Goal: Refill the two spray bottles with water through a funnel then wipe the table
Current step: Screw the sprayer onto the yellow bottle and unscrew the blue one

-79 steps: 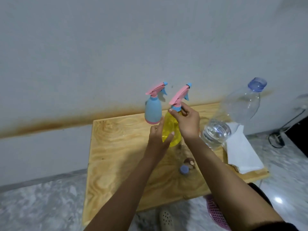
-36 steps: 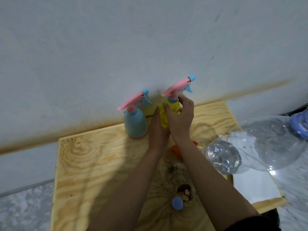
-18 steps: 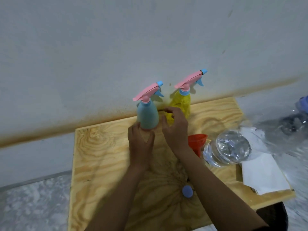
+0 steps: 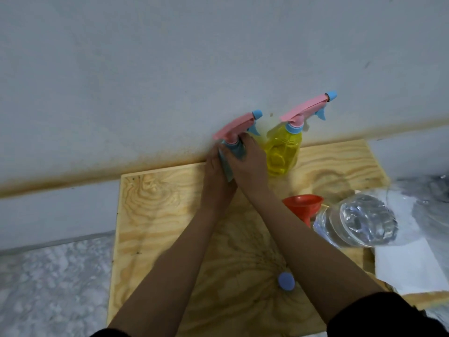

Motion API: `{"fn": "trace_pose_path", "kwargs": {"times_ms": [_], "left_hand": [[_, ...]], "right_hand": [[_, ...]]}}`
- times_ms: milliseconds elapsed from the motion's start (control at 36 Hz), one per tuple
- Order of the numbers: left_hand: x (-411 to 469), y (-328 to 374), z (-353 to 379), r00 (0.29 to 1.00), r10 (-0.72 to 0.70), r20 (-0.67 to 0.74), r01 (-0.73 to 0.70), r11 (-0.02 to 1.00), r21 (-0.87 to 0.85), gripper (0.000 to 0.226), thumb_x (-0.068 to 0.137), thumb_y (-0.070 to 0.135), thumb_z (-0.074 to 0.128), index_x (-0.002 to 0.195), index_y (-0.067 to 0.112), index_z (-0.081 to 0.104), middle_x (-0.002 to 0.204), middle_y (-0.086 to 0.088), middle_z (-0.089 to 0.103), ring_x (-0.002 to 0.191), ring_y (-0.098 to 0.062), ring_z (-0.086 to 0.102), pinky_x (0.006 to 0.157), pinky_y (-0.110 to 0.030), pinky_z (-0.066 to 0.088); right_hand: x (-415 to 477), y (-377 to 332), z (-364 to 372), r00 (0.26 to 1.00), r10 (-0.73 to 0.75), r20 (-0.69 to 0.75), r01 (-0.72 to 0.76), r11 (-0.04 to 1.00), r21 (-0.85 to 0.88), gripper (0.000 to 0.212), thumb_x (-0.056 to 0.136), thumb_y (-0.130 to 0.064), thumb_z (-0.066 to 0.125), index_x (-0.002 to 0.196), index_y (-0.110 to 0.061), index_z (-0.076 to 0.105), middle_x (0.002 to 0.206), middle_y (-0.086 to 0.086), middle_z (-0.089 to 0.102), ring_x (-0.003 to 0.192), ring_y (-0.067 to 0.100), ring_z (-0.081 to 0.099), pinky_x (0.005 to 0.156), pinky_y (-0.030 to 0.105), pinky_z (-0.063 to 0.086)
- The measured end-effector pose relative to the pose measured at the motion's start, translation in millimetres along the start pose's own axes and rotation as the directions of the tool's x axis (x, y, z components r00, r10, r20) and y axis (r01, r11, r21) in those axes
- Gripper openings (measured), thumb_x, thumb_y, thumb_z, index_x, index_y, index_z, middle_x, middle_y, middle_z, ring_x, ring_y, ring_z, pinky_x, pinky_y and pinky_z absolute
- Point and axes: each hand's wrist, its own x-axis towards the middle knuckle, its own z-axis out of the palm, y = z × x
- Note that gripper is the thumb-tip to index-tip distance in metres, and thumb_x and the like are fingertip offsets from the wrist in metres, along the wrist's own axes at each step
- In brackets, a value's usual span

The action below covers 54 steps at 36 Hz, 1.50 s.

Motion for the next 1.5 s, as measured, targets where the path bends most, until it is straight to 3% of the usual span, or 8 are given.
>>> {"fn": "trace_pose_path", "kwargs": {"times_ms": [194,444,667,806,1000,1167,1306,1500], "left_hand": [[-27.6,-7.6,-9.1,0.995,-0.099,-0.018,0.097,0.992,-0.084,0.08,0.068,0.044,0.068,0.132,0.003,0.042,0.125,-0.013,0.052,0.114,-0.029,0.052,0.092,-0.05,0.047],[-75.3,-0.2,-43.1,0.998,-0.002,0.063,0.01,0.993,-0.122,0.092,0.062,0.025,0.087,0.139,0.013,0.037,0.124,0.01,0.045,0.108,-0.002,0.047,0.079,0.004,0.034],[-112.2,16.7,-71.0,0.989,-0.012,0.149,0.036,0.986,-0.16,0.088,0.057,0.058,0.074,0.132,0.039,0.033,0.121,0.013,0.052,0.104,-0.003,0.054,0.085,-0.031,0.054],[-128.4,19.4,-82.1,0.982,-0.014,0.187,0.045,0.986,-0.163,0.094,0.055,0.062,0.072,0.136,0.032,0.036,0.121,0.014,0.052,0.105,-0.005,0.054,0.084,-0.027,0.054],[-142.7,39.5,-88.4,0.987,0.04,0.154,-0.013,0.985,-0.174,0.091,0.058,0.056,0.074,0.138,0.029,0.039,0.115,0.02,0.055,0.096,0.002,0.056,0.077,-0.027,0.056],[-147.1,42.9,-94.5,0.992,0.053,0.114,-0.031,0.983,-0.184,0.088,0.058,0.052,0.076,0.135,0.026,0.042,0.115,0.024,0.053,0.097,0.004,0.055,0.078,-0.025,0.054],[-150.0,38.9,-98.8,0.995,0.031,0.099,-0.012,0.982,-0.19,0.087,0.056,0.053,0.077,0.13,0.017,0.047,0.105,0.011,0.06,0.091,-0.011,0.062,0.071,-0.033,0.056],[-150.5,41.4,-101.8,0.997,0.052,0.051,-0.041,0.979,-0.201,0.087,0.06,0.053,0.076,0.132,0.016,0.045,0.11,0.009,0.06,0.093,-0.009,0.062,0.073,-0.034,0.055]], "right_hand": [[-23.8,-3.5,-11.6,0.999,0.035,-0.029,-0.033,0.998,0.059,0.025,0.081,-0.027,0.07,0.099,-0.011,0.066,0.092,0.004,0.07,0.084,0.017,0.062,0.072,0.038,0.052],[-70.7,-23.3,-31.9,0.998,0.066,0.015,-0.068,0.975,0.212,0.027,0.078,-0.021,0.074,0.1,-0.006,0.07,0.088,0.002,0.07,0.08,0.013,0.062,0.07,0.018,0.048],[-99.4,-40.8,-55.9,0.972,0.026,0.233,-0.101,0.944,0.315,0.039,0.075,-0.027,0.068,0.105,-0.003,0.068,0.097,0.008,0.07,0.091,0.017,0.063,0.082,0.034,0.05],[-112.7,-46.1,-69.0,0.912,-0.025,0.409,-0.14,0.92,0.366,0.036,0.088,-0.019,0.055,0.118,-0.001,0.06,0.12,0.01,0.063,0.108,0.008,0.057,0.091,0.02,0.045],[-138.0,-64.9,-51.9,0.978,0.195,-0.069,-0.143,0.878,0.456,0.044,0.065,-0.017,0.085,0.091,-0.015,0.05,0.094,-0.005,0.06,0.09,0.004,0.064,0.077,0.018,0.051],[-145.9,-71.8,-59.0,0.993,0.079,0.082,-0.11,0.851,0.514,0.004,0.088,-0.015,0.063,0.088,-0.017,0.06,0.077,-0.011,0.059,0.073,0.002,0.055,0.069,0.019,0.043],[-149.3,-72.5,-55.7,0.983,0.131,0.131,-0.183,0.795,0.578,0.043,0.083,-0.033,0.057,0.123,-0.02,0.048,0.126,-0.003,0.055,0.119,0.008,0.052,0.097,0.024,0.045],[-150.8,-80.0,-50.3,0.995,0.09,0.049,-0.102,0.848,0.52,0.032,0.075,-0.024,0.068,0.104,-0.013,0.059,0.1,-0.002,0.062,0.097,0.009,0.058,0.085,0.022,0.047]]}}
